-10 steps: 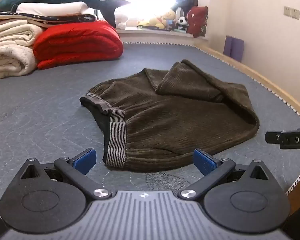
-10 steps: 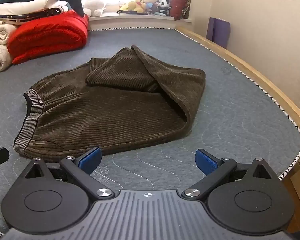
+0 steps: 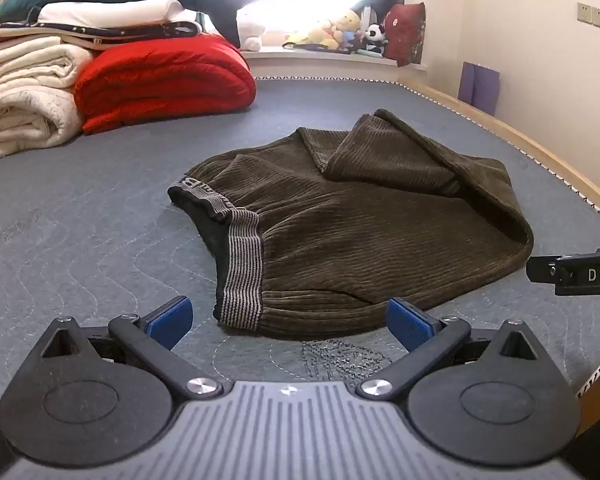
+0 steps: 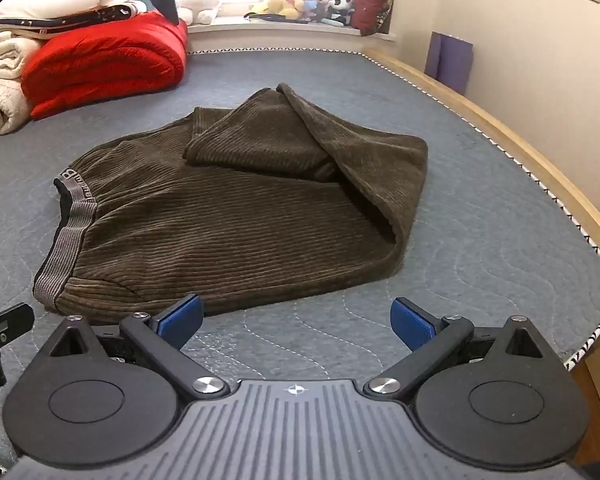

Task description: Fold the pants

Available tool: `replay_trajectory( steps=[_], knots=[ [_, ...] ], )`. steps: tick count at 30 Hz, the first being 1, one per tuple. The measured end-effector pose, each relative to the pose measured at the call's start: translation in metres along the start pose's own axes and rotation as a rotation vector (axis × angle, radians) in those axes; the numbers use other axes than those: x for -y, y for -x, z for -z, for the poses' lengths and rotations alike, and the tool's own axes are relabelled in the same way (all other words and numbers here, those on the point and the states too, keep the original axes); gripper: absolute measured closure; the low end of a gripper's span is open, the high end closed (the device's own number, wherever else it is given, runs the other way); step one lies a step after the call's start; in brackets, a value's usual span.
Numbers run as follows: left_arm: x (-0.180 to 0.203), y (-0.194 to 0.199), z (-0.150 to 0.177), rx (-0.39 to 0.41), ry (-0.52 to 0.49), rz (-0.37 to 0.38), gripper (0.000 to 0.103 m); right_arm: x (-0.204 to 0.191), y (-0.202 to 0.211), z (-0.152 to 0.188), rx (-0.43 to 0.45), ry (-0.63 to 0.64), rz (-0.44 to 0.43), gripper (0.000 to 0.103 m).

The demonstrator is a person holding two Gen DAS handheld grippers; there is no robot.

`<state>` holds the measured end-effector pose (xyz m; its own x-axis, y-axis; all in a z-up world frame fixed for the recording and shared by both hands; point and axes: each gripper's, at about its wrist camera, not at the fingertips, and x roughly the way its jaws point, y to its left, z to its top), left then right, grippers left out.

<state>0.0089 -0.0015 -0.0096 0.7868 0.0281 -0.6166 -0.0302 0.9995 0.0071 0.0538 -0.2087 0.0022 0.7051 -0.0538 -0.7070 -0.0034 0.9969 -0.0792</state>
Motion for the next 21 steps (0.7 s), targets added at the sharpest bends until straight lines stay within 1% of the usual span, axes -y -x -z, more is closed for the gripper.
replay_trajectory(
  steps=[4, 9, 15, 21],
  knots=[
    [0.001, -0.003, -0.001, -0.01, 0.004, 0.016, 0.0, 0.0, 0.003, -0.001, 0.023, 0.011, 0.0, 0.003],
    [0.003, -0.008, 0.0, -0.018, 0.008, 0.013, 0.0, 0.001, 0.001, -0.002, 0.024, 0.009, 0.005, 0.003],
    [-0.001, -0.008, -0.001, -0.025, 0.04, 0.041, 0.0, 0.0, 0.002, -0.002, 0.025, 0.009, 0.01, 0.003],
    [-0.001, -0.011, -0.001, -0.04, 0.056, 0.038, 0.0, 0.001, 0.002, -0.001, 0.027, 0.013, 0.01, 0.003]
  ],
)
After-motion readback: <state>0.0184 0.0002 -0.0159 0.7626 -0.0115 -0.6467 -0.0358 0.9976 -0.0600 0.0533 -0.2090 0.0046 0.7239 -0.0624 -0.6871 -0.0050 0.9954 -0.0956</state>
